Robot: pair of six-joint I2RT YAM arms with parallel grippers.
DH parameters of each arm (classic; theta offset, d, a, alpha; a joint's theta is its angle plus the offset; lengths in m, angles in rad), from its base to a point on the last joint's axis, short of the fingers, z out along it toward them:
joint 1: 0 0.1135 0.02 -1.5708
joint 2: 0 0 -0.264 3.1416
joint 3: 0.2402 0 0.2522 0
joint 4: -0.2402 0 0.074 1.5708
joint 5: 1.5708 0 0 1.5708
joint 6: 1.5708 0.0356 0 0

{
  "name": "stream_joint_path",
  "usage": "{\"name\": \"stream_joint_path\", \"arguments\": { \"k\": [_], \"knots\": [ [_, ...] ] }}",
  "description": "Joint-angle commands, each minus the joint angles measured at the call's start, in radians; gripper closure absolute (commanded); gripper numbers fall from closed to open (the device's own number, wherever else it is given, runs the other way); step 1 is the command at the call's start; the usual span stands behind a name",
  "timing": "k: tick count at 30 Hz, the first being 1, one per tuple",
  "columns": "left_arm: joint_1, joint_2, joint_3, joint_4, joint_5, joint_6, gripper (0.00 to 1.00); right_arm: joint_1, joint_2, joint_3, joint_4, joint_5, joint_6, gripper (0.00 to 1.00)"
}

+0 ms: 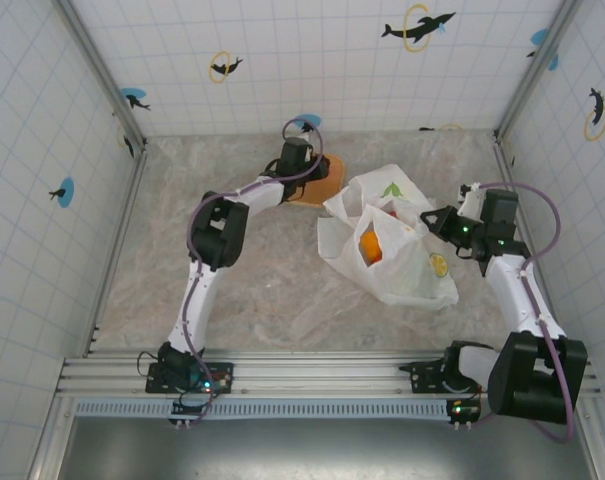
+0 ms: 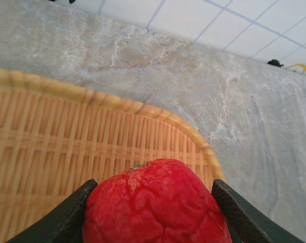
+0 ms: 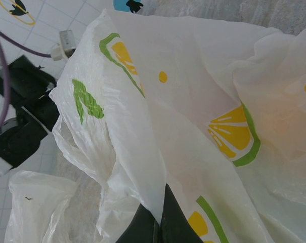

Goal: Place the fruits into the plastic bag

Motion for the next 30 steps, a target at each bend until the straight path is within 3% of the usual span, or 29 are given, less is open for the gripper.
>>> {"name": "stream_joint_path", "arguments": {
  "k": [1,9,18,23,30],
  "knots": [
    [0.010,-0.186,-0.105,0.064,0.020,0.029,0.56,-0.004,0.014,-0.009,0.027,0.000,-0.005,1.00],
    [0.011,-0.539,-0.502,0.170,0.041,0.004,0.58,0.000,0.035,0.001,0.045,0.001,0.004,1.00],
    [-0.006,-0.894,-0.860,0.171,0.086,-0.040,0.59,0.013,0.074,0.020,0.070,0.006,0.012,1.00],
    [-0.085,-0.939,-0.956,0.182,0.096,-0.039,0.59,0.029,0.104,0.043,0.080,0.009,0.018,1.00],
    [-0.200,-0.805,-0.880,0.182,0.127,-0.006,0.59,0.048,0.100,0.041,0.080,0.021,0.020,1.00]
  ]
}}
